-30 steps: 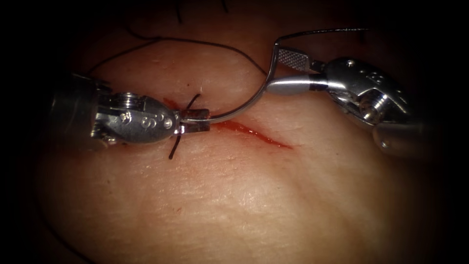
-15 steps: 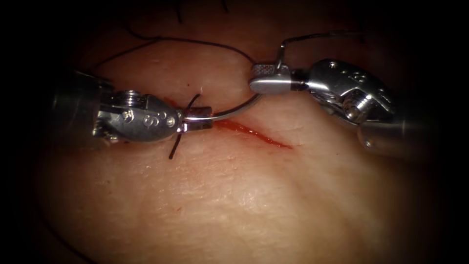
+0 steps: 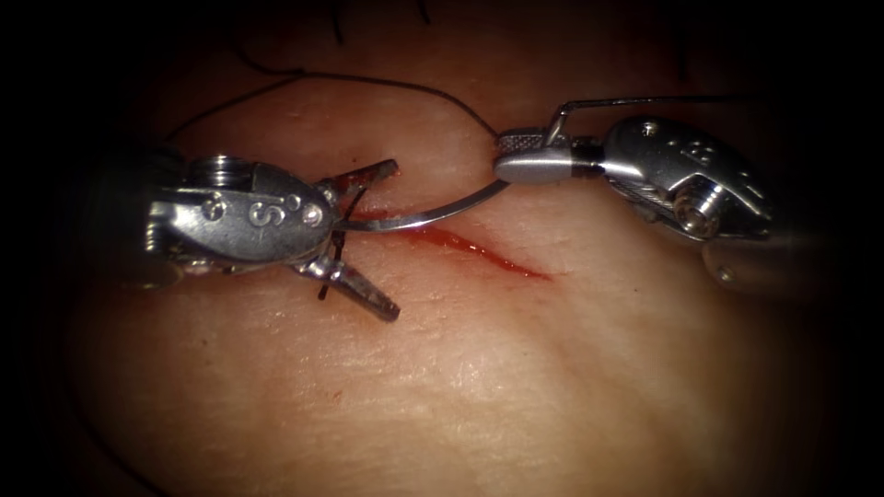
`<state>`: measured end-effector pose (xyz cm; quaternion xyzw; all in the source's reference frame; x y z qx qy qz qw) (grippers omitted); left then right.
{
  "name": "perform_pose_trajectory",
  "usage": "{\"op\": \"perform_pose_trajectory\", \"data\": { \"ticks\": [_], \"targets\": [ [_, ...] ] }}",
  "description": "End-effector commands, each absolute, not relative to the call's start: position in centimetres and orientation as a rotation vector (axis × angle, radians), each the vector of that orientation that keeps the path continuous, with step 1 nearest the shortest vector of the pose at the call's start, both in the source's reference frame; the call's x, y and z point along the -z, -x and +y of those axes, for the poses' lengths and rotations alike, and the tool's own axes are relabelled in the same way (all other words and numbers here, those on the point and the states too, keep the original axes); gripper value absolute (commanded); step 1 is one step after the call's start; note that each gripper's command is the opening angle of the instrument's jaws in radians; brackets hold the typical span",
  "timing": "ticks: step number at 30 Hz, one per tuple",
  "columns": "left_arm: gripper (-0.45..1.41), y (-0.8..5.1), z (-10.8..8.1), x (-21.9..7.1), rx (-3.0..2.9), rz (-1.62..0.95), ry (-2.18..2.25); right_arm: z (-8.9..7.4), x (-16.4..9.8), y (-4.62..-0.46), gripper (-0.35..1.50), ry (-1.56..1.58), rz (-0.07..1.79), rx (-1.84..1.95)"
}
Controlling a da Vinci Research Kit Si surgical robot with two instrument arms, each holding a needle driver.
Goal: Wound Closure
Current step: Readjust the position of the needle using the left gripper
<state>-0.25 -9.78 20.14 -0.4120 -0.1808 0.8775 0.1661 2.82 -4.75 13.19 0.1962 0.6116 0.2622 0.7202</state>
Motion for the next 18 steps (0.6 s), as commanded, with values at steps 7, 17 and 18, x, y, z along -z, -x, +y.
{"op": "perform_pose_trajectory", "data": {
  "ticks": [7,17,18],
  "targets": [
    [1.21,0.27,-9.44,-19.97,-2.336,-0.642,1.108,-4.8,-13.07,-2.95,-0.35,-0.316,1.392,-0.339],
    [1.19,0.24,-9.32,-20.37,-2.338,-0.792,0.926,-4.86,-12.82,-3.13,-0.35,-0.068,1.445,0.094],
    [1.19,0.25,-9.33,-20.41,-2.339,-0.794,0.919,-4.87,-12.82,-3.15,-0.35,-0.069,1.446,0.106]
  ]
}}
